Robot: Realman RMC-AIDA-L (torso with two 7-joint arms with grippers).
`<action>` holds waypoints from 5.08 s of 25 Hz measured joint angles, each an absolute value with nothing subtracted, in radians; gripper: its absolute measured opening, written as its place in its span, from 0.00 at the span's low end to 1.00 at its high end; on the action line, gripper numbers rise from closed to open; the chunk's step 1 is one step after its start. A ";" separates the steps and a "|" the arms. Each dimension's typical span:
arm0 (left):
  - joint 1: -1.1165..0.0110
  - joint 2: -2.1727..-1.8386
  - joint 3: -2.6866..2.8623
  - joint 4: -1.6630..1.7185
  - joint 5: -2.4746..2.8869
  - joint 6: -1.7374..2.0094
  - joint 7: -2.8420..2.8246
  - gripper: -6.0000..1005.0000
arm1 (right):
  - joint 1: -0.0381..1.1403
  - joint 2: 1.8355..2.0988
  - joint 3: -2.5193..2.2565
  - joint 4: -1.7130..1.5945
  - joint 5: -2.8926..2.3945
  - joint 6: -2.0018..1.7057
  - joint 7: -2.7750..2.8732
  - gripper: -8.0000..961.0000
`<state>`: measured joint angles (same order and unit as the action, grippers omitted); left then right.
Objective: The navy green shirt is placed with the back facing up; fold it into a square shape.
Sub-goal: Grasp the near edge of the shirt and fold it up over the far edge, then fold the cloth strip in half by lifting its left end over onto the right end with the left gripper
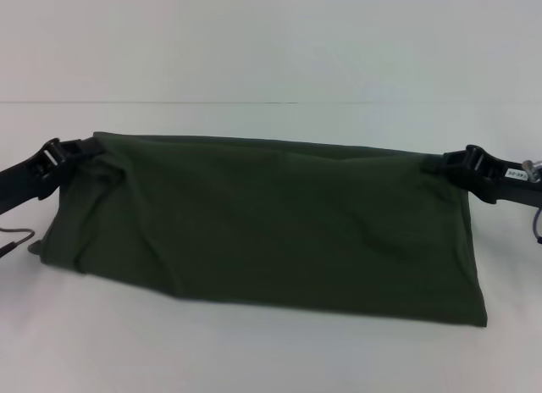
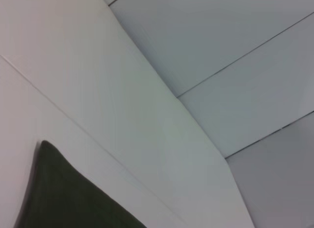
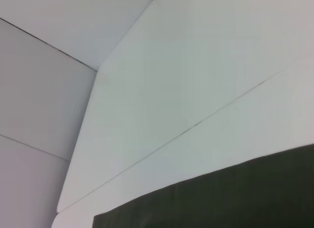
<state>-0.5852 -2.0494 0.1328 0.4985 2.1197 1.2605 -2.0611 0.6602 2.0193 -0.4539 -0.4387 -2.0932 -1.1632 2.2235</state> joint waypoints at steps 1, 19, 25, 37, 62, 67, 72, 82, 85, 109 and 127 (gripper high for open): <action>-0.593 -2.056 0.132 0.498 2.117 1.242 -2.048 0.07 | 0.664 2.024 -0.454 -0.439 -2.093 -1.152 2.220 0.05; -0.678 -2.108 0.133 0.486 1.968 1.040 -1.855 0.07 | 0.682 2.045 -0.455 -0.441 -2.010 -1.019 2.161 0.05; -0.712 -2.130 0.133 0.486 1.955 0.979 -1.789 0.07 | 0.694 2.058 -0.457 -0.439 -2.008 -0.968 2.140 0.05; -0.744 -2.163 0.135 0.440 1.867 0.885 -1.623 0.07 | 0.712 2.084 -0.468 -0.439 -2.005 -0.891 2.124 0.05; -0.781 -2.167 0.124 0.237 1.484 0.768 -1.067 0.10 | 0.762 2.097 -0.477 -0.376 -1.941 -0.762 1.991 0.05; -0.780 -2.167 0.124 0.207 1.421 0.768 -0.988 0.20 | 0.764 2.095 -0.477 -0.351 -1.886 -0.767 1.911 0.29; -0.781 -2.168 0.125 0.206 1.420 0.768 -0.983 0.41 | 0.761 2.095 -0.475 -0.347 -1.885 -0.772 1.904 0.41; -0.786 -2.167 0.125 0.208 1.412 0.727 -0.925 0.78 | 0.732 2.092 -0.475 -0.347 -1.859 -0.818 1.904 0.78; -0.788 -2.164 0.130 0.219 1.412 0.695 -0.917 0.78 | 0.723 2.092 -0.476 -0.347 -1.859 -0.825 1.904 0.91; -0.594 -2.061 0.505 0.305 1.421 0.768 -1.513 0.77 | 0.625 2.056 -0.477 -0.390 -1.869 -1.109 1.846 0.93; -0.561 -1.898 0.691 0.602 2.192 1.041 -2.364 0.77 | 0.554 2.031 -0.593 -0.399 -1.870 -1.203 1.835 0.93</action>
<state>-0.5611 -1.8982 0.6905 0.6017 2.1918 1.0407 -2.3642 0.5537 2.0309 -0.5930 -0.3994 -1.8704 -1.2034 1.8350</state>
